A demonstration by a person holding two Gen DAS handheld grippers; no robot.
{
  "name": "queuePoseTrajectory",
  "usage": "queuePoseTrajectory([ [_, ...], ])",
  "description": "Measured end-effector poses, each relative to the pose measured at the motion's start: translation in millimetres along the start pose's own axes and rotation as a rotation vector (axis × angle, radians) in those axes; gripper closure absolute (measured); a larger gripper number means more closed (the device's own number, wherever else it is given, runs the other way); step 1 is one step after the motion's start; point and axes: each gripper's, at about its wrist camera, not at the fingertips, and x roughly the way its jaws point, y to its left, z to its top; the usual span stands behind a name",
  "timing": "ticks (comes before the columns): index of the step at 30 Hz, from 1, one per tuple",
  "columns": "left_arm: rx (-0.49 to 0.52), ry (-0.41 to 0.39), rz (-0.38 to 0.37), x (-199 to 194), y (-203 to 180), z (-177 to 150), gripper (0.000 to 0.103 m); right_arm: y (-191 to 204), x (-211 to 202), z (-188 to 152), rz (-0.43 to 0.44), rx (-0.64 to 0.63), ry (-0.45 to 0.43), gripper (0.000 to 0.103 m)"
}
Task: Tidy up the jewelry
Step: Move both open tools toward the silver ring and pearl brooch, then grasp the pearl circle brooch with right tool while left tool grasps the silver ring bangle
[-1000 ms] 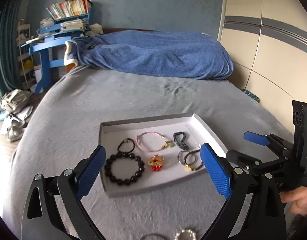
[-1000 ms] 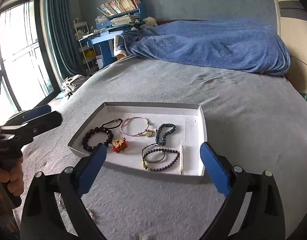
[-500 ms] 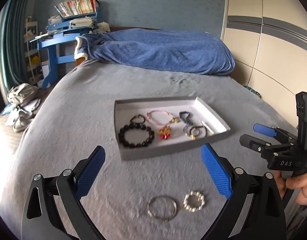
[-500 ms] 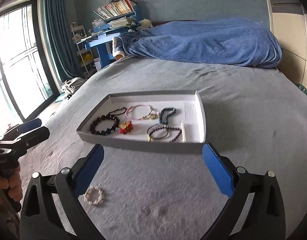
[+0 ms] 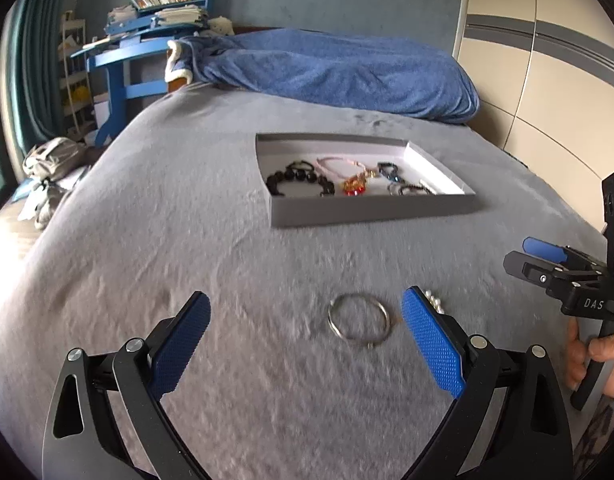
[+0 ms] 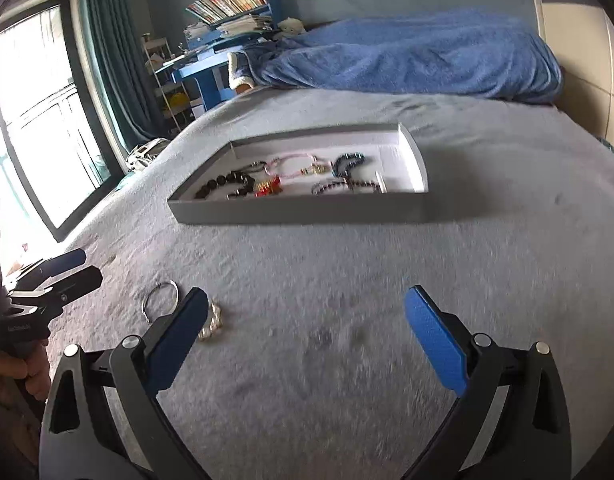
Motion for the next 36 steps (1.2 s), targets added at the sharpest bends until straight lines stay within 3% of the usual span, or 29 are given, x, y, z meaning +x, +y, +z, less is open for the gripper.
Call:
queuePoseTrajectory([
  [12, 0.049, 0.077, 0.005, 8.0, -9.5, -16.8, 0.007, 15.1, 2.8, -14.8, 0.016, -0.063, 0.049, 0.006],
  [24, 0.005, 0.09, 0.059, 11.2, 11.3, -14.6, 0.009, 73.8, 32.1, -15.8, 0.069, -0.244, 0.112, 0.007],
  [31, -0.004, 0.099, 0.064, 13.4, 16.0, -15.2, 0.009, 88.2, 66.8, -15.5, 0.046, -0.295, 0.206, 0.039],
  [34, 0.01, 0.101, 0.056, 15.1, 11.5, -14.6, 0.009, 88.9, 67.2, -16.5, 0.063, -0.3, 0.202, 0.061],
  [36, 0.025, 0.104, 0.052, 16.9, 6.6, -14.2, 0.009, 86.5, 63.8, -16.3, 0.066, -0.292, 0.19, 0.062],
])
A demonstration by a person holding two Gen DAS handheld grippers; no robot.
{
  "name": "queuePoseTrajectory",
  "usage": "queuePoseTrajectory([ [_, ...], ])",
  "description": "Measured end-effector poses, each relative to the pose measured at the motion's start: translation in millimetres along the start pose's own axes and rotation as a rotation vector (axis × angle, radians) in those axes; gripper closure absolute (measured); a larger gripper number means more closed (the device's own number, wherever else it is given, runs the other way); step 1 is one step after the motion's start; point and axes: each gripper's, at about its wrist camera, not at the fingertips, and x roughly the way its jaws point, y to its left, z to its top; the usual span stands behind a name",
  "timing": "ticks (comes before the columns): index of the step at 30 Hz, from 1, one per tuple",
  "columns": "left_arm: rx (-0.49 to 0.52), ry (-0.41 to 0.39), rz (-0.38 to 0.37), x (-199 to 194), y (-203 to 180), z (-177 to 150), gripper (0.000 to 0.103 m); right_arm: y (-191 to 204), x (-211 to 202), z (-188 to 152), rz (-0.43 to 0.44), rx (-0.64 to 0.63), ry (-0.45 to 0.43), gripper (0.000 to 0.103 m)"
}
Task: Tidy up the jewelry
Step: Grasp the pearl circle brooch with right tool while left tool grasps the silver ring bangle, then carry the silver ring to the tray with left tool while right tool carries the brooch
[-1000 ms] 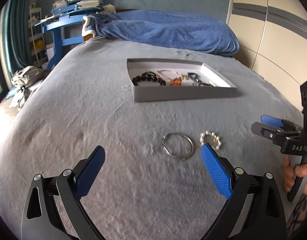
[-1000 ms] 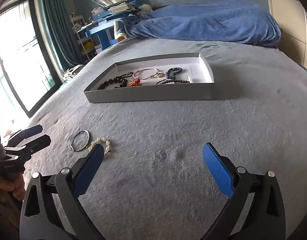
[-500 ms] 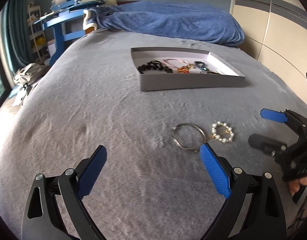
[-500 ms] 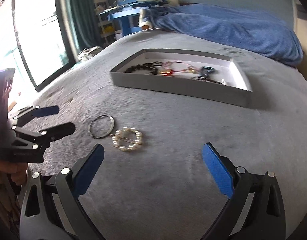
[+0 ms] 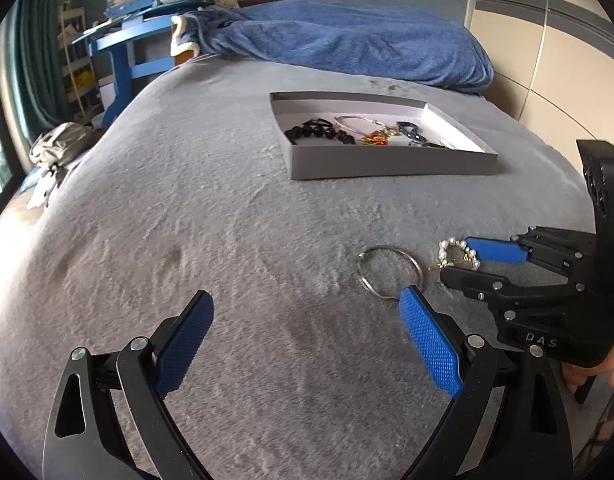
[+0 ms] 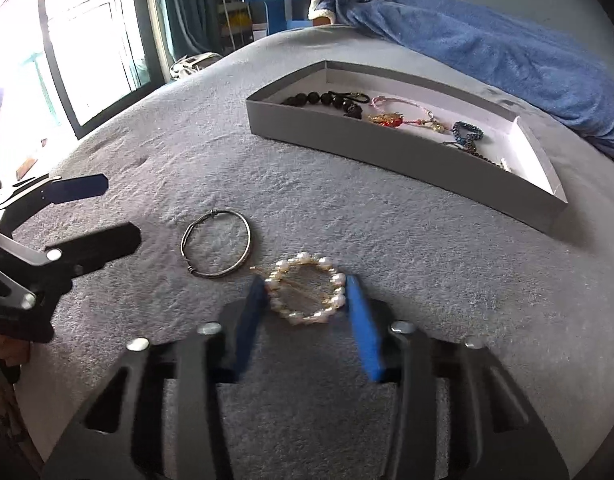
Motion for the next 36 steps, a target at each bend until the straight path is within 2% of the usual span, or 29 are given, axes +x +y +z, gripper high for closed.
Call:
queuePoseTrajectory([
  [6, 0.078, 0.007, -0.043, 8.8, -27.2, 6.7, 0.009, -24.3, -18.8, -7.4, -0.037, 0.071, -0.027, 0.062],
  [11, 0.157, 0.054, -0.022, 29.1, -47.0, 11.5, 0.01, -57.6, -32.9, -19.3, -0.103, 0.154, -0.031, 0.062],
  [14, 0.152, 0.086, -0.011, 40.1, -48.5, 14.7, 0.015, -67.4, -33.3, -25.7, -0.112, 0.181, -0.024, 0.062],
  [18, 0.154, 0.12, -0.018, 53.0, -49.9, 16.0, 0.033, -65.5, -28.7, -27.4, -0.123, 0.17, -0.016, 0.063],
  [21, 0.183, 0.109, -0.029, 51.0, -56.0, 14.5, 0.053, -63.3, -26.0, -27.4, -0.129, 0.16, -0.013, 0.063],
  [28, 0.169, 0.079, -0.021, 38.9, -58.6, 20.0, 0.053, -64.9, -29.3, -27.5, -0.115, 0.173, -0.033, 0.063],
  [36, 0.159, 0.014, -0.066, 8.9, -69.0, 51.8, 0.053, -67.7, -52.4, -12.1, -0.094, 0.19, -0.098, 0.063],
])
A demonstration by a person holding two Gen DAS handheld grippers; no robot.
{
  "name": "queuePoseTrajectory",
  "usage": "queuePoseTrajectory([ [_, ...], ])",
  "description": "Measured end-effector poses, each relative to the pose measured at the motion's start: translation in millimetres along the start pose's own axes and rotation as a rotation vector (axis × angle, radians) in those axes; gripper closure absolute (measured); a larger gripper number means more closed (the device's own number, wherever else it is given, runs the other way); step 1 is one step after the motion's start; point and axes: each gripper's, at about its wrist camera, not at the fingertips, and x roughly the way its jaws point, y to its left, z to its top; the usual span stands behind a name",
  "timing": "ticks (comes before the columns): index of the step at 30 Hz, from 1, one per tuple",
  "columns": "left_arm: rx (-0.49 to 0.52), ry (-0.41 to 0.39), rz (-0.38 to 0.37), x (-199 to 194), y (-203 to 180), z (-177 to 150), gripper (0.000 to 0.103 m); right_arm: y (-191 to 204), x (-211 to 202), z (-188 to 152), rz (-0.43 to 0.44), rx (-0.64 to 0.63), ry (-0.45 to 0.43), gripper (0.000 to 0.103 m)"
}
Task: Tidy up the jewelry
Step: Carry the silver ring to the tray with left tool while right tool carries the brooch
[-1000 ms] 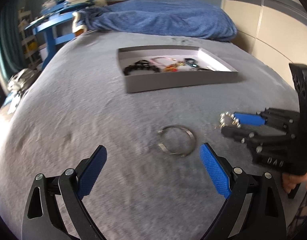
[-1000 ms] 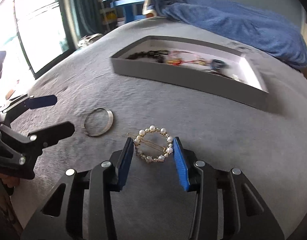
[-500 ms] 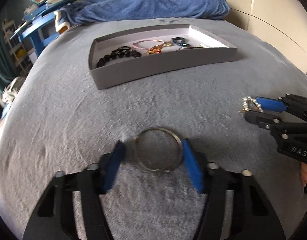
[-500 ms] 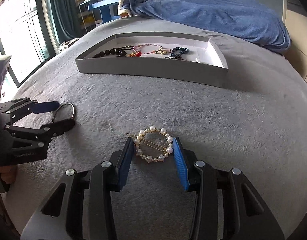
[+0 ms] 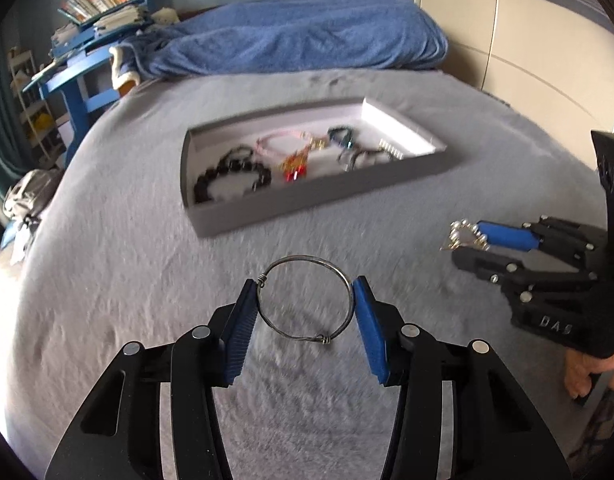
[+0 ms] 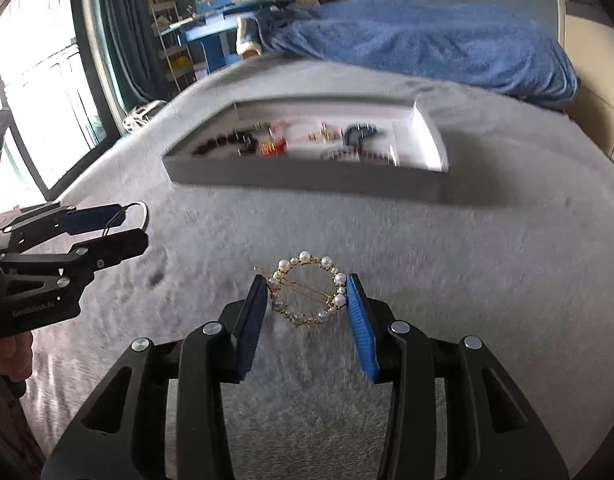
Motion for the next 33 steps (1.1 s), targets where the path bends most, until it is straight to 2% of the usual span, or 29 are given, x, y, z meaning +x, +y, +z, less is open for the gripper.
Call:
queuePoseTrajectory([
  [9, -0.005, -0.067, -0.035, -23.3, 4.0, 62.5, 0.053, -13.3, -36.2, 48.9, 0.009, 0.013, -0.08, 0.063],
  [13, -0.014, -0.078, -0.046, -22.0, 6.5, 82.2, 0.053, -23.9, -43.3, 76.0, -0.006, -0.006, -0.098, 0.063],
  [20, -0.017, -0.077, -0.047, 0.0, 10.4, 94.9, 0.053, -41.1, -36.3, 105.7, -0.02, 0.007, -0.11, 0.063],
  [33, -0.043, -0.076, -0.039, 31.5, 24.6, 116.2, 0.053, -53.3, 1.2, 129.0, -0.029, 0.026, -0.088, 0.063],
])
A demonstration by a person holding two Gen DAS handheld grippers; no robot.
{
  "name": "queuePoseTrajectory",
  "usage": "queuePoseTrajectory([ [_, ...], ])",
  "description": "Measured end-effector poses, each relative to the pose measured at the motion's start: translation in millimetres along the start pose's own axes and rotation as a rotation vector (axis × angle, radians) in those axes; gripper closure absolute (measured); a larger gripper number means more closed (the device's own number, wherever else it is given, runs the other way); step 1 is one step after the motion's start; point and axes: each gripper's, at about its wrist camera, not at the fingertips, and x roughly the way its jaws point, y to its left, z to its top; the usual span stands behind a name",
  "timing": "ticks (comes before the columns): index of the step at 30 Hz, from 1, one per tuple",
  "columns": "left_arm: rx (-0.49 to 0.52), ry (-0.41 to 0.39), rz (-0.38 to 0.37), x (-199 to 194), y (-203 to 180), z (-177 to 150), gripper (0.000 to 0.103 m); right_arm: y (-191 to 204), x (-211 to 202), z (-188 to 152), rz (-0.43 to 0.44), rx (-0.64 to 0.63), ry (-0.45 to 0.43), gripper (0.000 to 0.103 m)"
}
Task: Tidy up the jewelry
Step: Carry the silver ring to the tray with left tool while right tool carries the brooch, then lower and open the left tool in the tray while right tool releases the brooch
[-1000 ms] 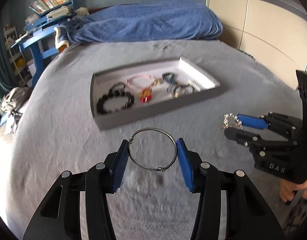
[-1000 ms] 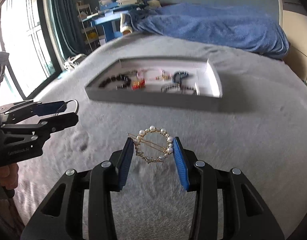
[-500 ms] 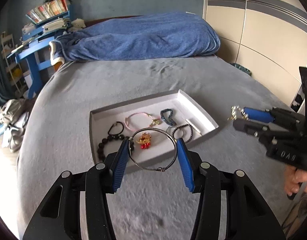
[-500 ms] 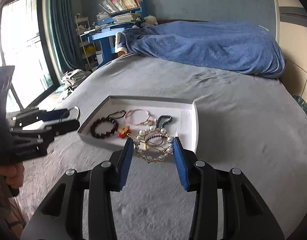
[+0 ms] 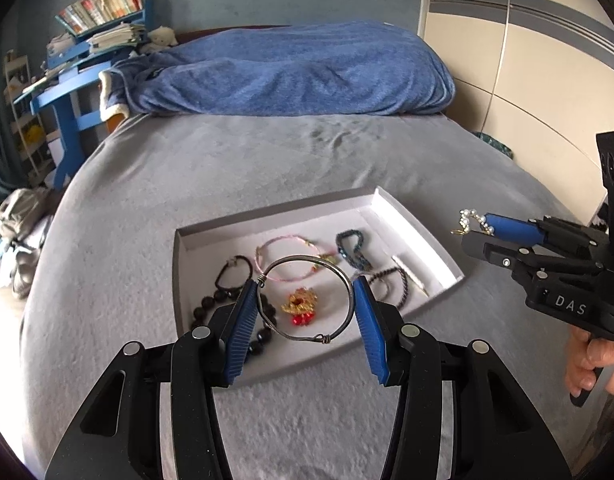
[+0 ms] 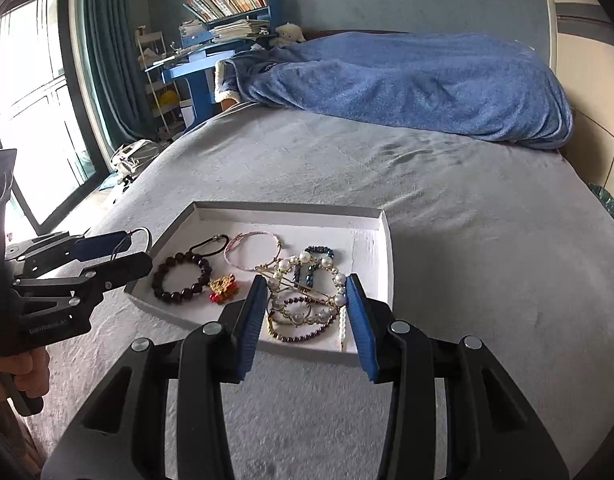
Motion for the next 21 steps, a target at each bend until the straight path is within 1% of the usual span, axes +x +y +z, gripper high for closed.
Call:
queuePoseTrajectory([
  [8, -0.021, 0.004, 0.021, 17.6, 16.2, 8.1, 0.053, -1.9, 16.5, 8.3, 0.001, 0.014, 0.003, 0.063],
  [18, -0.02, 0.017, 0.031, 30.4, 24.8, 8.3, 0.053, -14.4, 30.3, 11.2, -0.005, 0.043, 0.011, 0.063],
  [21, -0.017, 0.026, 0.032, 38.9, 26.1, 9.4, 0.053, -18.9, 38.5, 9.1, -0.011, 0.051, 0.027, 0.063],
])
